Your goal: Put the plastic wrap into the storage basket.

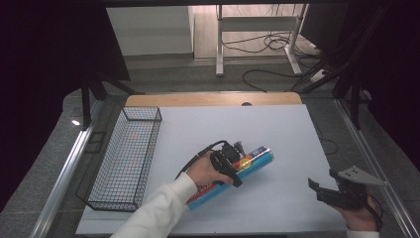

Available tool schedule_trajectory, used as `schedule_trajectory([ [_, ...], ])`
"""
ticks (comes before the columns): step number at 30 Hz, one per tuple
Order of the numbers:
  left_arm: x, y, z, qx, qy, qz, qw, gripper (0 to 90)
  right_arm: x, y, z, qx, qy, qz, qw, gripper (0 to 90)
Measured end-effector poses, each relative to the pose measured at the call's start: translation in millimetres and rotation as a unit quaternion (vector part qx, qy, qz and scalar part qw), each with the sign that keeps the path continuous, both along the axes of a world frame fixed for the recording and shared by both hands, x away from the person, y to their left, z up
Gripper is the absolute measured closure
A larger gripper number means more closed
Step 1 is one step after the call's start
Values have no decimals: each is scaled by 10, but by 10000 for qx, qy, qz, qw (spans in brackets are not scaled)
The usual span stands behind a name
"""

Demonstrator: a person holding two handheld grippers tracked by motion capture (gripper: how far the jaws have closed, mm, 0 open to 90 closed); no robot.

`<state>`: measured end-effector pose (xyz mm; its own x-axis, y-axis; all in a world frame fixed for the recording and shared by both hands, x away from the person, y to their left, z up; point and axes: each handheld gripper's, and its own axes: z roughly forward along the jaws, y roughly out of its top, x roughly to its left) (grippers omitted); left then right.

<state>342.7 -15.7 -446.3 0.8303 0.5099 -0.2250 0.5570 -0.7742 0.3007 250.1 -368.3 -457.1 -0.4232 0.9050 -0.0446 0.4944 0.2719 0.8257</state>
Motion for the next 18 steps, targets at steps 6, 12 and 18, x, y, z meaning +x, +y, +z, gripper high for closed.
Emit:
schedule_trajectory([
  [6, 38, 229, 144, -10, -51, 171, 9998, 319, 6, 13, -14, -19, 23, 20, 10000, 190],
  [12, 72, 498, 222, -176, -72, 402, 9990, 319, 6, 36, -19, -31, 45, 48, 10000, 189],
  [18, 108, 765, 278, -357, -96, 712, 9968, 319, 13, 45, -29, -45, 59, 54, 10000, 189],
])
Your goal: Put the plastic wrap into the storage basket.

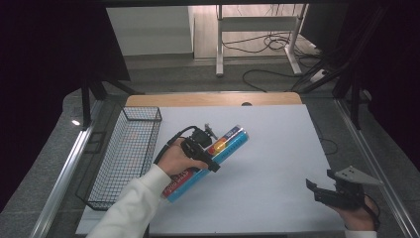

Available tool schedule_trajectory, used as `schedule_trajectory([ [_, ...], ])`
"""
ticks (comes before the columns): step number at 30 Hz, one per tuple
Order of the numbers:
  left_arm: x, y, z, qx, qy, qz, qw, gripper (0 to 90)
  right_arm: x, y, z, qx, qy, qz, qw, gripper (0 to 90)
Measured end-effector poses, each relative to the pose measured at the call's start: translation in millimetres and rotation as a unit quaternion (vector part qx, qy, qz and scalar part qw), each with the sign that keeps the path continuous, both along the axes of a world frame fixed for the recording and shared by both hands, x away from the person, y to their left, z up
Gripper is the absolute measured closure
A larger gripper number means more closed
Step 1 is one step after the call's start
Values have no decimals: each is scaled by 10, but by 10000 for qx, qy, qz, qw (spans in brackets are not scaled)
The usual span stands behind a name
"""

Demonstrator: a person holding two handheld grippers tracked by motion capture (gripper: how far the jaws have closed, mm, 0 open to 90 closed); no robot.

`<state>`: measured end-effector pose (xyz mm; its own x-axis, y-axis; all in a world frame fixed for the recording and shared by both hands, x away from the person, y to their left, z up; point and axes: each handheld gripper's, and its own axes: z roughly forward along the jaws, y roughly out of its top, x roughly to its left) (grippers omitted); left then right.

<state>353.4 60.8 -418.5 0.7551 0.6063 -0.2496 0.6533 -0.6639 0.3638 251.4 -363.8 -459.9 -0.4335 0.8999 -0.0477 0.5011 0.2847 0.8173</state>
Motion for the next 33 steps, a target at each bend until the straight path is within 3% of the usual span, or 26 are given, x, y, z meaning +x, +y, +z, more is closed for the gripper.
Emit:
schedule_trajectory([
  [8, -1, 217, 89, -176, -60, 198, 9996, 319, 4, 19, -12, -13, 20, 58, 10000, 189],
  [14, 4, 388, 171, -179, -149, 357, 9991, 319, 19, 42, -25, -1, 22, 102, 9999, 189],
  [19, -10, 635, 234, -335, -165, 582, 9976, 319, 60, 100, -61, -36, 75, 210, 9997, 188],
  [28, -45, 907, 341, -296, -250, 794, 9961, 319, 85, 141, -65, -64, 106, 254, 9996, 187],
  [33, -34, 1067, 401, -376, -288, 965, 9942, 319, 96, 148, -72, -88, 104, 266, 9996, 186],
])
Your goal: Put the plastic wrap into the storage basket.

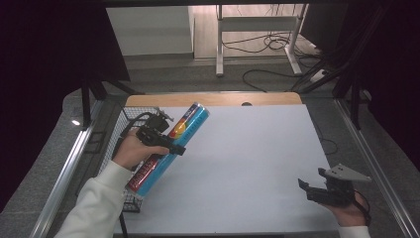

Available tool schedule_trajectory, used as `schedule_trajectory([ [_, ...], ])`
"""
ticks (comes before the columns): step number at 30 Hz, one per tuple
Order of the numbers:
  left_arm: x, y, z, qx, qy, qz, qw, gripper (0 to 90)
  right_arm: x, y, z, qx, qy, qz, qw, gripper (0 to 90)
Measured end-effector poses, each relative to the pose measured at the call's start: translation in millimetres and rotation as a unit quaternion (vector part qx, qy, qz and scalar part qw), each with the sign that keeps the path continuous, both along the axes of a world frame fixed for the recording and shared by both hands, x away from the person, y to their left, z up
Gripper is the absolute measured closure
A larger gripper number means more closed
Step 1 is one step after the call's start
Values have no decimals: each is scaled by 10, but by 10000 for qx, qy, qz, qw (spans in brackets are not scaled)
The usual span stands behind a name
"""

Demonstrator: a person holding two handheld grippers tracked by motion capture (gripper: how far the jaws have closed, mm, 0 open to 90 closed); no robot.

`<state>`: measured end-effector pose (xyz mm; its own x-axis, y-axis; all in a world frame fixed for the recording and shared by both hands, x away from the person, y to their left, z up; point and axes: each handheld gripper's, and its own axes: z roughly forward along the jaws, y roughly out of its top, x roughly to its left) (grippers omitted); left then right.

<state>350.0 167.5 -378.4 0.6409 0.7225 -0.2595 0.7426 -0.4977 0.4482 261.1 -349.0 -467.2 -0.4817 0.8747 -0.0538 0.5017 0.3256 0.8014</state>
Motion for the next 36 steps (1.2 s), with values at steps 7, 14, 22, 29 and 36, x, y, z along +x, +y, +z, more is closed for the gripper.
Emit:
schedule_trajectory([
  [7, 19, 221, 51, 74, 1, 240, 9997, 319, -1, 13, 2, -23, 8, 25, 10000, 185],
  [14, 39, 450, 63, 92, 22, 515, 9986, 319, -1, 25, -4, -41, 19, 65, 10000, 182],
  [22, 43, 685, 61, 149, 72, 784, 9968, 319, 2, 28, -9, -68, 20, 76, 9999, 181],
  [29, 58, 839, -10, 239, 157, 1003, 9945, 319, 6, 39, -13, -74, 31, 86, 9999, 180],
  [36, 87, 1005, -95, 276, 286, 1256, 9913, 319, 11, 54, -26, -108, 46, 78, 9999, 172],
])
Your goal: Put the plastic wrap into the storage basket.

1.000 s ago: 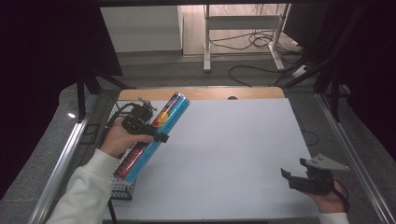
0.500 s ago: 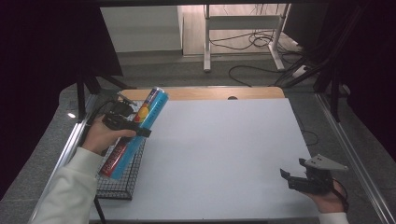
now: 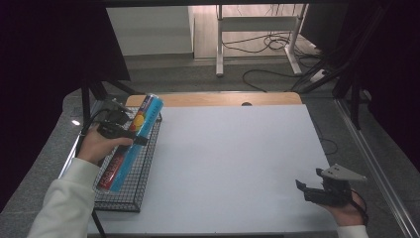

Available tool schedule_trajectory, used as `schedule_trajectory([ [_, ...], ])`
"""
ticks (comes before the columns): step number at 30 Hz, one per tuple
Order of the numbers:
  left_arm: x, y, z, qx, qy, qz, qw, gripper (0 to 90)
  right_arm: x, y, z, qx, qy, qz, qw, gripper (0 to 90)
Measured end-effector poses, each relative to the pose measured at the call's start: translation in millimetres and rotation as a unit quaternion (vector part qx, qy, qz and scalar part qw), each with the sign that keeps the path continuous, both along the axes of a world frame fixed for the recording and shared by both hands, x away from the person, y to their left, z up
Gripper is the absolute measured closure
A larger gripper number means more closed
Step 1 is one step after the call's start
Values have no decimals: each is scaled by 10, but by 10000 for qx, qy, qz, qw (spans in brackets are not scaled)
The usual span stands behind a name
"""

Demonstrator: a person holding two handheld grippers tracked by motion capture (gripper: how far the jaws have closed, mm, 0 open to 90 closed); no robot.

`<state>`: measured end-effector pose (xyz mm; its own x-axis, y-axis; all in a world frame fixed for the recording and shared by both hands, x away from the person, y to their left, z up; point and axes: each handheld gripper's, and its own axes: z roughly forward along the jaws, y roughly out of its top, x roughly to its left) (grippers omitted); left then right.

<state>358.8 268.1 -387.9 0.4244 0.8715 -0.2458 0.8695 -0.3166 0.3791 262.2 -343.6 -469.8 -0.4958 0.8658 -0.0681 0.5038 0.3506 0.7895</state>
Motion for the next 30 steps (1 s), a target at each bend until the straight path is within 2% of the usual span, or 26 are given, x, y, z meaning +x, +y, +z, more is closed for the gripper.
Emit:
schedule_trajectory([
  [3, 16, 77, -44, 32, 58, 164, 9998, 319, 0, -4, 3, -2, -15, 2, 10000, 172],
  [12, 54, 207, -151, 137, 215, 444, 9987, 319, 14, 7, -6, -13, -9, 34, 10000, 171],
  [17, 85, 220, -217, 247, 341, 510, 9978, 319, 15, 12, -8, -33, -13, 45, 10000, 172],
  [25, 161, 175, -427, 470, 542, 591, 9957, 318, 17, 16, -16, -44, 2, 57, 10000, 171],
  [28, 186, 146, -513, 633, 614, 613, 9942, 318, 19, 16, -19, -54, 7, 61, 10000, 171],
  [30, 202, 129, -581, 679, 675, 735, 9927, 318, 20, 16, -21, -60, 5, 59, 10000, 171],
])
